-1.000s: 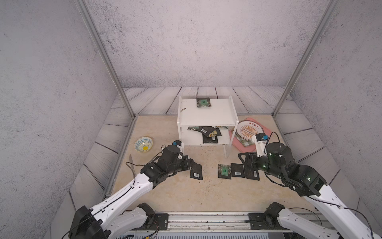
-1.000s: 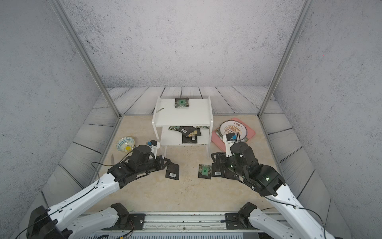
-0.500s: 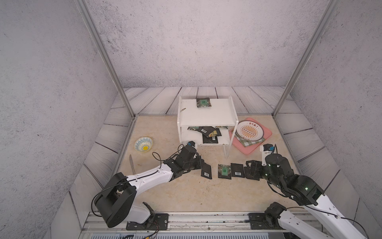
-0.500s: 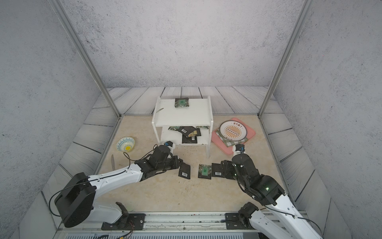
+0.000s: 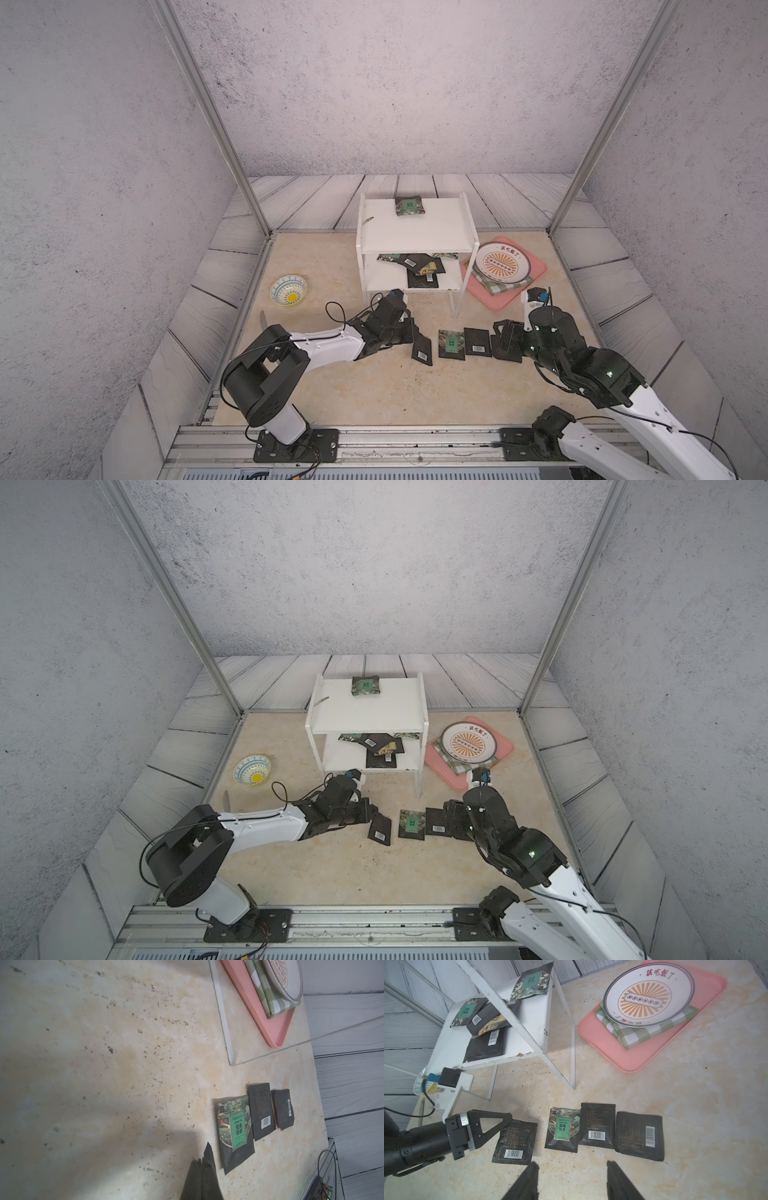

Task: Remove the tea bags from the shelf
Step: Place the tea bag at the center of the board.

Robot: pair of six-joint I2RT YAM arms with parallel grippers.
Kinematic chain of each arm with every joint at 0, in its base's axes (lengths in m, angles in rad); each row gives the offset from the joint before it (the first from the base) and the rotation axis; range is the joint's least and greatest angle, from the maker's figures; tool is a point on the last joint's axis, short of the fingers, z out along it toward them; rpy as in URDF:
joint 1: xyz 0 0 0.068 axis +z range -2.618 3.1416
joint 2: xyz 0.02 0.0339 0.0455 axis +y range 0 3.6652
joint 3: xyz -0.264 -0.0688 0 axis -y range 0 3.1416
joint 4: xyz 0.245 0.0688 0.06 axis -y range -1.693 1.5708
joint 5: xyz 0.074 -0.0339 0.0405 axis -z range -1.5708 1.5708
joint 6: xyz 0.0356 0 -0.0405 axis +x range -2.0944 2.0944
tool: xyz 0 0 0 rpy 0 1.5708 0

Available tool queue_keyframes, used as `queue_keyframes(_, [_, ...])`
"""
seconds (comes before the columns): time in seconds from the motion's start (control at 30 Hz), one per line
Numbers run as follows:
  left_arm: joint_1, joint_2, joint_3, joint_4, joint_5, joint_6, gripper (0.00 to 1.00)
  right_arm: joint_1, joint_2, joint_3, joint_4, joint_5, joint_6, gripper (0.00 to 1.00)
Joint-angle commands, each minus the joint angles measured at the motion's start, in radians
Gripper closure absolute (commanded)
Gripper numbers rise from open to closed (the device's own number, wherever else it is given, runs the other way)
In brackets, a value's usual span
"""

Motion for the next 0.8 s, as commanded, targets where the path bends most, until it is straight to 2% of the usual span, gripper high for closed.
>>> queue_keyframes(0.0, [0.007, 0.017, 0.024, 0.032, -0.009, 0.01, 1.0, -0.006, 0.01, 0.011, 0.016, 0.004, -0.005, 0.44])
queue_keyframes(0.17, [0.007, 0.035, 0.027, 0.034, -0.006, 0.011, 0.98, -0.008, 0.03, 0.013, 0.024, -0.008, -0.008, 0.44])
queue_keyframes(0.43, [0.005, 0.015, 0.004, 0.031, -0.019, 0.001, 0.69, -0.008, 0.017, 0.011, 0.023, -0.019, -0.007, 0.44])
queue_keyframes(0.77, [-0.006, -0.113, -0.015, -0.072, -0.058, 0.029, 0.63, -0.008, 0.045, 0.034, 0.046, -0.069, -0.03, 0.44])
